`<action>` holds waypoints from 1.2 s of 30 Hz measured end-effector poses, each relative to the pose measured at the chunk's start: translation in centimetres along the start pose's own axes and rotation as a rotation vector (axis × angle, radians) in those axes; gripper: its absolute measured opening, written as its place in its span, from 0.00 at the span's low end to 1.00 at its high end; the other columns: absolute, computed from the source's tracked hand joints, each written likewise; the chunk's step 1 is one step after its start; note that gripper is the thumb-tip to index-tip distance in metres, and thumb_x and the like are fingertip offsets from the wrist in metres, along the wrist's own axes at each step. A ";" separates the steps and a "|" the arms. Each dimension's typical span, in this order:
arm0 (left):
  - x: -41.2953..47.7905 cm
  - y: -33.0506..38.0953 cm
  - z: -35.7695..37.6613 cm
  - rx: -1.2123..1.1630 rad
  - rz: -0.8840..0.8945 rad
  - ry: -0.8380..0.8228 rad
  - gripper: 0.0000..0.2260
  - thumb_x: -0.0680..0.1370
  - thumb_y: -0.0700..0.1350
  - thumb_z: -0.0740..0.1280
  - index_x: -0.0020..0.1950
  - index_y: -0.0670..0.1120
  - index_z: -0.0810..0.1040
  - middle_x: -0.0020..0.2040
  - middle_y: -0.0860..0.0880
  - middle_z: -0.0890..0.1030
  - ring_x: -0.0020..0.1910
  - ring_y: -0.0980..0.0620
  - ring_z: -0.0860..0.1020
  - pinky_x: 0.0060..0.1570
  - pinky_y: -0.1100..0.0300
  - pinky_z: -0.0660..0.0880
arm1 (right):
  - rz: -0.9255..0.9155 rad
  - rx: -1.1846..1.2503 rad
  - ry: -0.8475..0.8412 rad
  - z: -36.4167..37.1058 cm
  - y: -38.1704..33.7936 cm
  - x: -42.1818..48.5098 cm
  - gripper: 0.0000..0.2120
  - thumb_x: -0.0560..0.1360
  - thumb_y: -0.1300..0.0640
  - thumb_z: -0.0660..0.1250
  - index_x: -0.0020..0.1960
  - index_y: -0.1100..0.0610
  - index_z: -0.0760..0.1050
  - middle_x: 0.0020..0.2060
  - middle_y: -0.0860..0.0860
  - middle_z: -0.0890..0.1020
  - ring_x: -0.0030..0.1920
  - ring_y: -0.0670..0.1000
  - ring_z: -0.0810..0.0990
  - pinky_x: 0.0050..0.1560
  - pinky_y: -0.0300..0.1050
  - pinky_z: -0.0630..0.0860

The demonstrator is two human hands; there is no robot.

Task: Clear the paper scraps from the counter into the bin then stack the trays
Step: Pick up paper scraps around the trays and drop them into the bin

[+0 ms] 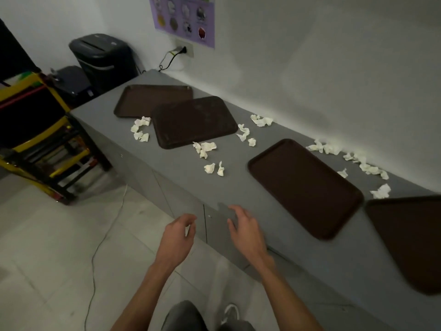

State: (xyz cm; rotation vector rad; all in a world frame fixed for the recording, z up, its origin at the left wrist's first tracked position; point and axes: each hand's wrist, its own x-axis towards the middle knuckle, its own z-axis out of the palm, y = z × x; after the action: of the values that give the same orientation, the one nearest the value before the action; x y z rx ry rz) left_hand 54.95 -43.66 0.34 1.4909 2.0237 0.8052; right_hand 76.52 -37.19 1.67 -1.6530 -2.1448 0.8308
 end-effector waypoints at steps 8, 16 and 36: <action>14.0 -2.1 -0.7 0.116 0.091 -0.177 0.14 0.80 0.40 0.65 0.64 0.49 0.79 0.61 0.49 0.83 0.58 0.47 0.81 0.57 0.58 0.75 | 0.075 -0.136 0.067 2.3 -3.7 19.0 0.28 0.82 0.57 0.68 0.80 0.51 0.63 0.74 0.55 0.72 0.70 0.60 0.76 0.67 0.58 0.76; 26.1 -0.4 -1.0 0.197 0.237 -0.382 0.16 0.80 0.43 0.62 0.68 0.50 0.73 0.65 0.45 0.76 0.61 0.40 0.77 0.58 0.46 0.77 | 0.153 -0.373 0.028 7.8 -2.4 25.8 0.17 0.79 0.66 0.65 0.65 0.57 0.79 0.61 0.57 0.82 0.61 0.60 0.82 0.66 0.53 0.77; 19.1 2.9 7.2 0.125 0.526 -0.586 0.14 0.79 0.34 0.68 0.62 0.46 0.82 0.60 0.44 0.81 0.59 0.44 0.79 0.58 0.62 0.73 | 0.686 0.169 0.666 5.8 1.3 1.3 0.03 0.81 0.60 0.73 0.52 0.56 0.86 0.47 0.52 0.87 0.45 0.52 0.85 0.48 0.36 0.73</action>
State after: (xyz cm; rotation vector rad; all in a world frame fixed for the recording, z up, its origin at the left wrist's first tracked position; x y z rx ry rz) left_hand 56.57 -23.45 -3.55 2.0747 1.2845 0.3517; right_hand 73.87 -37.17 -3.81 -2.1922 -1.0454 0.4798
